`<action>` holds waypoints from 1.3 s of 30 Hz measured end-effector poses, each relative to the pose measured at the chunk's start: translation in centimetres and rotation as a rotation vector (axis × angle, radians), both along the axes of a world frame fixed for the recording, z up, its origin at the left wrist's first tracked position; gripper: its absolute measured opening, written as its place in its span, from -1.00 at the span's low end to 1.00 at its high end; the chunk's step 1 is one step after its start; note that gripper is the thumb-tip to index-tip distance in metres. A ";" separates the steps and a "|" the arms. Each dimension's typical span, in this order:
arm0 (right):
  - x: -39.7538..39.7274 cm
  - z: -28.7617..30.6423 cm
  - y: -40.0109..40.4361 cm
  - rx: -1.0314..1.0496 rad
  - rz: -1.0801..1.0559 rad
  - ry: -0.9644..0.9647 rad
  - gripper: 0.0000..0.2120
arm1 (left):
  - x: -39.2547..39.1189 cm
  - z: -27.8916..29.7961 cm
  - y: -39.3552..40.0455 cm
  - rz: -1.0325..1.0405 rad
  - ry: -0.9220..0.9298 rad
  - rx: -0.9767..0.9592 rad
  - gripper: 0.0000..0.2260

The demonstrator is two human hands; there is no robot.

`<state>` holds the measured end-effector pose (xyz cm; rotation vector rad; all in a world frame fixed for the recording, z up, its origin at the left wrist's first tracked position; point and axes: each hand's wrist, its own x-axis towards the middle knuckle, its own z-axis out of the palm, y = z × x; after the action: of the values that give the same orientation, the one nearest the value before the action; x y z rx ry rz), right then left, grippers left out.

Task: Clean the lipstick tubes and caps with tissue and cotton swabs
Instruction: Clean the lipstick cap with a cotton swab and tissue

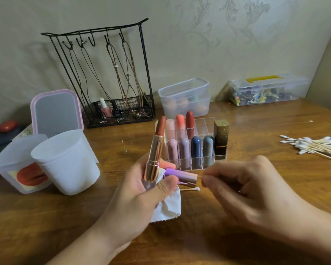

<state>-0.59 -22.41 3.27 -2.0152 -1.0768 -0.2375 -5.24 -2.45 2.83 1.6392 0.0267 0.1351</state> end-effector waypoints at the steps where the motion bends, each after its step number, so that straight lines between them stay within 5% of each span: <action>1: 0.1 -0.1 0.0 -0.009 -0.025 -0.014 -0.83 | 0.0 0.0 0.0 -0.001 0.002 -0.001 -0.80; 5: -0.2 0.0 0.4 -0.136 0.063 -0.021 -0.82 | 0.1 -0.1 0.0 0.008 0.015 -0.037 -0.80; 9: 0.0 -0.1 -0.1 0.004 -0.015 0.060 -0.84 | 0.2 -0.3 0.1 0.013 0.006 -0.046 -0.80; 14: 0.0 0.1 0.4 -0.224 0.071 0.025 -0.74 | 0.1 -0.3 -0.1 0.029 -0.051 0.008 -0.72; 19: 0.9 0.5 -1.0 0.048 0.150 0.419 -0.76 | 0.0 -0.3 -0.2 0.058 -0.053 0.027 -0.71; 30: 2.4 0.0 -1.9 0.136 0.165 0.571 -0.59 | 0.6 0.0 1.3 0.099 -0.008 -0.181 -0.81; 39: 2.0 -0.1 -1.2 0.030 0.071 0.313 -0.74 | 0.5 0.1 1.2 0.042 0.051 -0.291 -0.87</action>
<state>1.45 -23.65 3.16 -1.9060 -0.9372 0.0963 -4.76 -1.28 2.92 1.3517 0.1146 0.1153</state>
